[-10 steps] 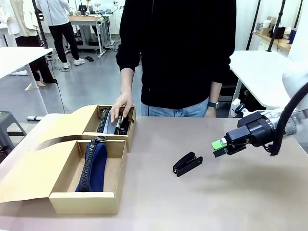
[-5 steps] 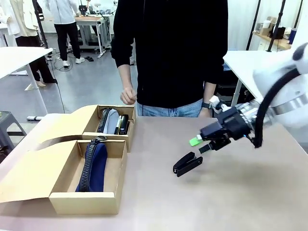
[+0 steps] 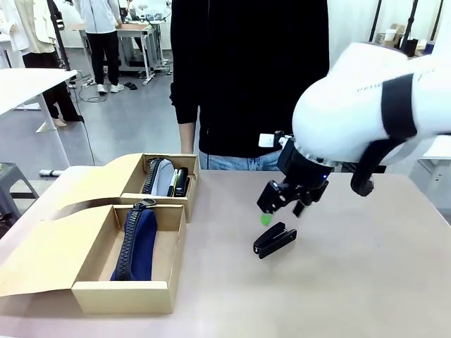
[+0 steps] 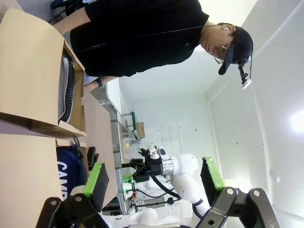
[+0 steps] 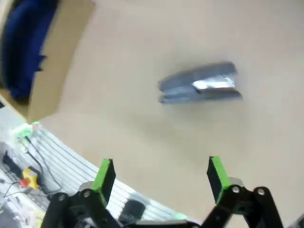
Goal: Place items inside the box.
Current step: Pick up a Pencil pouch or Stapler and place it inside the Mailer Box closest to the robot.
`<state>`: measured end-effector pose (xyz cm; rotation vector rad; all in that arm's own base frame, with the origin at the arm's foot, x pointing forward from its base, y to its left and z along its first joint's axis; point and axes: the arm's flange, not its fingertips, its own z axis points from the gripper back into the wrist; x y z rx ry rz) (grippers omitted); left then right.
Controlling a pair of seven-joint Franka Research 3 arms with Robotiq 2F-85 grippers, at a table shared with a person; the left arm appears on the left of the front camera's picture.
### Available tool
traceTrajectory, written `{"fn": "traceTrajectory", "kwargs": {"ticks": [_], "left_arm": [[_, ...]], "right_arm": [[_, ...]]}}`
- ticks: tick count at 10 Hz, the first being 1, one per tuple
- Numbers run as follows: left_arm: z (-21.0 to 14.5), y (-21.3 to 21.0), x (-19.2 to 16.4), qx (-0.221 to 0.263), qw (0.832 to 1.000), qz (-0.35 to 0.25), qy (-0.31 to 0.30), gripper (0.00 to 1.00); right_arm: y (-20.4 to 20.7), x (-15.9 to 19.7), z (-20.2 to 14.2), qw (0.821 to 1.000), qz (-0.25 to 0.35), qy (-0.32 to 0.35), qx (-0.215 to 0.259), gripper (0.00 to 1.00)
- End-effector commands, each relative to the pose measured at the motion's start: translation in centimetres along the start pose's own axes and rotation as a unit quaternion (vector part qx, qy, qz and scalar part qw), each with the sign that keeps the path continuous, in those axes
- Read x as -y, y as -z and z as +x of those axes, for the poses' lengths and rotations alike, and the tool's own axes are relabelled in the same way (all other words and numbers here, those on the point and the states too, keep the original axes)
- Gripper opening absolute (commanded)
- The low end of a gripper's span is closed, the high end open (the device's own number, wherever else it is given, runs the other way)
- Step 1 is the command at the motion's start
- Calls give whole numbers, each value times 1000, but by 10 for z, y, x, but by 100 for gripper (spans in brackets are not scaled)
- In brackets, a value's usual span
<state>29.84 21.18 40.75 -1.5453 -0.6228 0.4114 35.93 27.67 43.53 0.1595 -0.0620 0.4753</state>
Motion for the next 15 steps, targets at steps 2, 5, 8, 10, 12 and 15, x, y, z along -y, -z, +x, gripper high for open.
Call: {"fn": "traceTrajectory", "kwargs": {"ticks": [2,5,8,10,12,15], "left_arm": [[-3,0,0,-1,1000,-7,11,100],[-3,0,0,-1,1000,-7,11,100],[-3,0,0,-1,1000,-7,11,100],[-3,0,0,-1,1000,-7,11,100],[-3,0,0,-1,1000,-7,11,100],[-3,0,0,-1,1000,-7,11,100]], "right_arm": [[-18,-6,25,996,-43,32,-64,100],[-16,2,15,997,-52,31,-52,100],[-16,2,15,997,-52,31,-52,100],[-16,2,15,997,-52,31,-52,100],[-13,1,17,998,-39,30,-51,100],[14,5,9,851,-10,-525,11,100]]}}
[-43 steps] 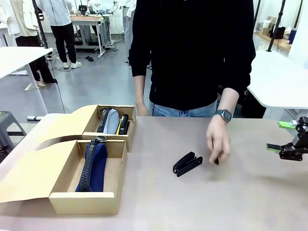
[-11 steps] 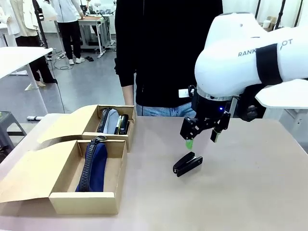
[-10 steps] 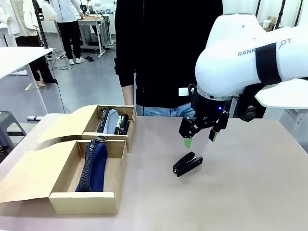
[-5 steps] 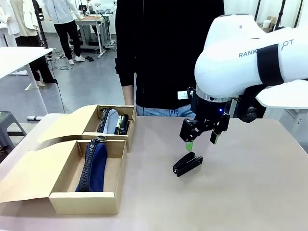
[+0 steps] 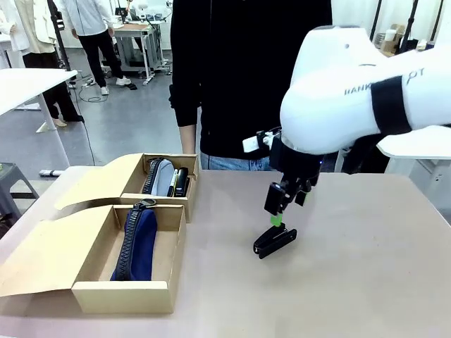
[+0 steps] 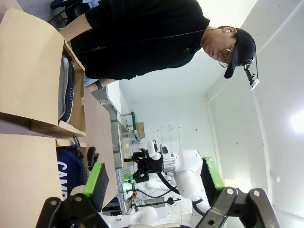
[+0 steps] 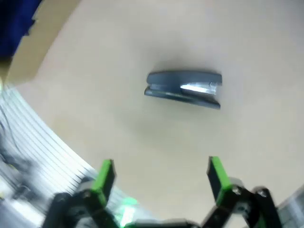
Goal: Place items inside the box.
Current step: Pick up a Pencil pouch or Stapler and place it inside the Mailer Box closest to the robot.
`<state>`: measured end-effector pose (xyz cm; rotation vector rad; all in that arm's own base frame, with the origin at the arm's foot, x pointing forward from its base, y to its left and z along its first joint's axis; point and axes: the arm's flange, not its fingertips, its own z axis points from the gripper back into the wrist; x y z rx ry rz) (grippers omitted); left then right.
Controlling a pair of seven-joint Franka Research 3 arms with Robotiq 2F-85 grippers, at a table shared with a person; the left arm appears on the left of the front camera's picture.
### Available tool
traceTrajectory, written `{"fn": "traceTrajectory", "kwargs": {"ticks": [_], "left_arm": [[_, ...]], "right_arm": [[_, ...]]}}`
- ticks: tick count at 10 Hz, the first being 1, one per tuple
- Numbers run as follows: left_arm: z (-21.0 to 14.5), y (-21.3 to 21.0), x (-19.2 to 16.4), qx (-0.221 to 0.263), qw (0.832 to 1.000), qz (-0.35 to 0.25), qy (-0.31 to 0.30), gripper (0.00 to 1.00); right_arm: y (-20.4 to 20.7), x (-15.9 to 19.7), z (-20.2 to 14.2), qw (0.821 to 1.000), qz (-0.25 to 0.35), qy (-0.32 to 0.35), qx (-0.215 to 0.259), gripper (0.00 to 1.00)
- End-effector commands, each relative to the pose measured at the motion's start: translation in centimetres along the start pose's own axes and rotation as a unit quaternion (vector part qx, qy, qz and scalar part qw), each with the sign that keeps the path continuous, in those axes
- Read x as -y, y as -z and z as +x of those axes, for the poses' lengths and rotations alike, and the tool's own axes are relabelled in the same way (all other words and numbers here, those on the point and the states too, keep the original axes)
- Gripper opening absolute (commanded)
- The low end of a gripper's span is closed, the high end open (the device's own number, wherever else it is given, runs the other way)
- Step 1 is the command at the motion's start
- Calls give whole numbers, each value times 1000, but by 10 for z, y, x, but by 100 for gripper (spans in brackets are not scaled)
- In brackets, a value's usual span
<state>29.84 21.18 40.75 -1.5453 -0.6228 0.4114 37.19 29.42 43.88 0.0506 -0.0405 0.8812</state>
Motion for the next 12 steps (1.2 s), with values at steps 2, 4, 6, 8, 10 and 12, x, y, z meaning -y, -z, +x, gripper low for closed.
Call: {"fn": "traceTrajectory", "kwargs": {"ticks": [2,4,6,8,10,12], "left_arm": [[-3,0,0,-1,1000,-7,11,100],[-3,0,0,-1,1000,-7,11,100],[-3,0,0,-1,1000,-7,11,100],[-3,0,0,-1,1000,-7,11,100],[-3,0,0,-1,1000,-7,11,100],[-3,0,0,-1,1000,-7,11,100]], "right_arm": [[25,14,-28,850,56,-521,63,100],[38,32,-43,710,156,-683,70,100],[41,49,-41,651,273,-695,137,100],[35,39,-32,839,237,-482,87,100],[42,29,-36,842,128,-511,112,100],[67,32,-14,848,123,-510,77,100]]}}
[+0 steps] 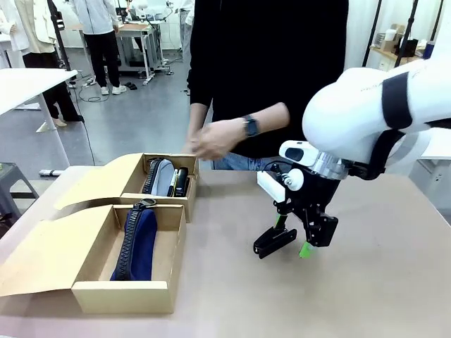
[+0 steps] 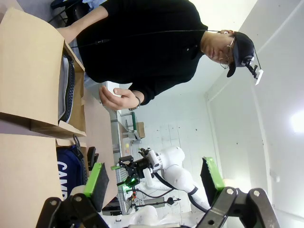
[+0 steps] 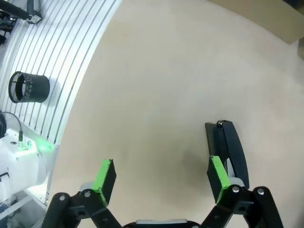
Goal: Place items inside the box.
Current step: Pick up a Pencil pouch or Stapler and place it inside the Mailer Box closest to the robot.
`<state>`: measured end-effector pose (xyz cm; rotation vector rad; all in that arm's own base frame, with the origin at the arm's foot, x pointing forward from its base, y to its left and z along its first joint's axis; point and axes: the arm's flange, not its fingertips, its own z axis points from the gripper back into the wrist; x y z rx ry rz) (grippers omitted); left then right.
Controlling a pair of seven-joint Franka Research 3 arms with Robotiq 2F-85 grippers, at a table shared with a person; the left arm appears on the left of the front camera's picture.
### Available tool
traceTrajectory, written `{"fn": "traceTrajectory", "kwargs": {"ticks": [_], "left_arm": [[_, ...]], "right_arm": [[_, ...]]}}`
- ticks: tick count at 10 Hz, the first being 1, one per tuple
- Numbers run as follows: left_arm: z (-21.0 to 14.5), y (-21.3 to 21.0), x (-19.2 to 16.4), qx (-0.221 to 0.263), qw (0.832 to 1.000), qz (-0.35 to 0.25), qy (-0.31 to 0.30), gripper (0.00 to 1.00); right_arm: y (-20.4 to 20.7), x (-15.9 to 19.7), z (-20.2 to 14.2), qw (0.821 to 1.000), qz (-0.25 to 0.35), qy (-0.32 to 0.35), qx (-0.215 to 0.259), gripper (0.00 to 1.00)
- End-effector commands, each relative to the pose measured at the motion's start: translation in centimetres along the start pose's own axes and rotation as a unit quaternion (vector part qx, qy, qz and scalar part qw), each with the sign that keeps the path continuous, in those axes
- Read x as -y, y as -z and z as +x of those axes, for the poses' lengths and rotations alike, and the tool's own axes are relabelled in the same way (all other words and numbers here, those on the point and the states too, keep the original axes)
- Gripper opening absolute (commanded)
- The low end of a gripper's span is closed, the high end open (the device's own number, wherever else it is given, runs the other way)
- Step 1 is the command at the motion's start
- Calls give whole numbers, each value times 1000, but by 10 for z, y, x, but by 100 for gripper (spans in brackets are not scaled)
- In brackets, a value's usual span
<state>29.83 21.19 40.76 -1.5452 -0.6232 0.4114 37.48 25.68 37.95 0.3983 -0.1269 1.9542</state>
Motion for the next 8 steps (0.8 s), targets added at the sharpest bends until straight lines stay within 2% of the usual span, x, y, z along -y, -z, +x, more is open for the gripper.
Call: {"fn": "traceTrajectory", "kwargs": {"ticks": [1,2,3,4,6,7,8], "left_arm": [[-3,0,0,-1,1000,-7,11,100],[-3,0,0,-1,1000,-7,11,100],[-3,0,0,-1,1000,-7,11,100],[-3,0,0,-1,1000,-7,11,100],[-3,0,0,-1,1000,-7,11,100],[-3,0,0,-1,1000,-7,11,100],[-3,0,0,-1,1000,-7,11,100]], "right_arm": [[12,22,-3,999,-29,12,-31,100],[14,21,-8,998,-40,8,-39,100],[0,8,-26,997,-67,11,21,100],[-16,-8,-47,992,-114,54,22,100],[-42,-53,-85,973,-182,131,64,100],[-54,-74,-99,964,-185,168,89,100],[-60,-90,-110,954,-195,208,87,100]]}}
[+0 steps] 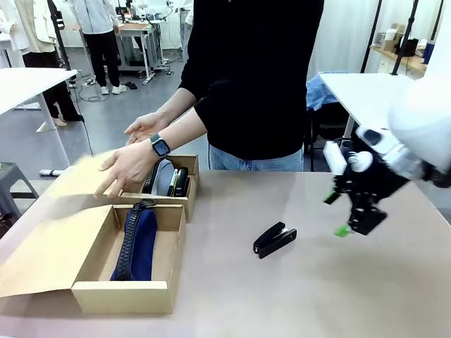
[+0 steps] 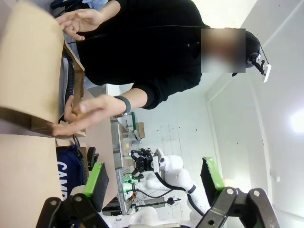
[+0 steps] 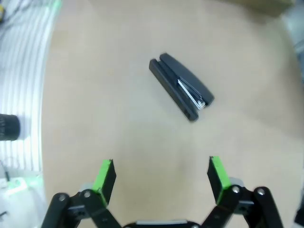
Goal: Place items inside the box.
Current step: Pick up a Pencil pouch or Stapler and place it inside the Mailer Box closest to the robot.
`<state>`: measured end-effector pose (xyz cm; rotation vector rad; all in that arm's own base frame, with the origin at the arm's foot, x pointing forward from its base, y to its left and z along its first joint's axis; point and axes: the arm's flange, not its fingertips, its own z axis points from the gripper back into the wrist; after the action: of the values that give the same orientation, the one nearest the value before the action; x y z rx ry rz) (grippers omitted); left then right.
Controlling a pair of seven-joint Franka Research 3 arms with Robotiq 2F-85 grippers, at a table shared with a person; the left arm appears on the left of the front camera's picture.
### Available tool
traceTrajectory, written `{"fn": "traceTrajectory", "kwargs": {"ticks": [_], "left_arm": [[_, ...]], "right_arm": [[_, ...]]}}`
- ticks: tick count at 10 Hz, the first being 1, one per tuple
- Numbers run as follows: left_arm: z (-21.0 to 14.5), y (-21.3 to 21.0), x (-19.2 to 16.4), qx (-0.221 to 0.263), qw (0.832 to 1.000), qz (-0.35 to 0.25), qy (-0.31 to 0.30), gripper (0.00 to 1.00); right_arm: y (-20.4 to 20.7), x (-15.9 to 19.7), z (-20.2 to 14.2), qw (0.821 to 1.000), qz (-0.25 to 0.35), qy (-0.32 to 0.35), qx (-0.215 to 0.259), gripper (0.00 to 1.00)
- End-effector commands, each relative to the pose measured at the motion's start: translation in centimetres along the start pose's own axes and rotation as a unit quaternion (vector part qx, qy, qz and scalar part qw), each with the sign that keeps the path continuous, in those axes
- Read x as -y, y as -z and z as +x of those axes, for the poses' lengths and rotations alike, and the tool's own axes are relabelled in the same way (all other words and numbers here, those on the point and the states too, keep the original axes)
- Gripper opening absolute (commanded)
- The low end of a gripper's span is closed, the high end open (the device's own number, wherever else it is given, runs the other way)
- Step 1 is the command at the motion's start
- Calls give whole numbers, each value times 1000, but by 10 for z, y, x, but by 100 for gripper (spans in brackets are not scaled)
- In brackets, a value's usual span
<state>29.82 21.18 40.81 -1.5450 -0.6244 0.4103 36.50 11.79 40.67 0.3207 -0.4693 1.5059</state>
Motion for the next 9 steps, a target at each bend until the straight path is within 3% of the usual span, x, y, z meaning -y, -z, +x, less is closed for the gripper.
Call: {"fn": "traceTrajectory", "kwargs": {"ticks": [1,4,9], "left_arm": [[-3,0,0,-1,1000,-7,10,100],[-3,0,0,-1,1000,-7,10,100],[-3,0,0,-1,1000,-7,10,100]], "right_arm": [[-11,-24,-19,999,-27,43,10,100],[-11,-35,-44,996,-40,63,41,100],[-8,-37,-42,996,-39,61,46,100]]}}
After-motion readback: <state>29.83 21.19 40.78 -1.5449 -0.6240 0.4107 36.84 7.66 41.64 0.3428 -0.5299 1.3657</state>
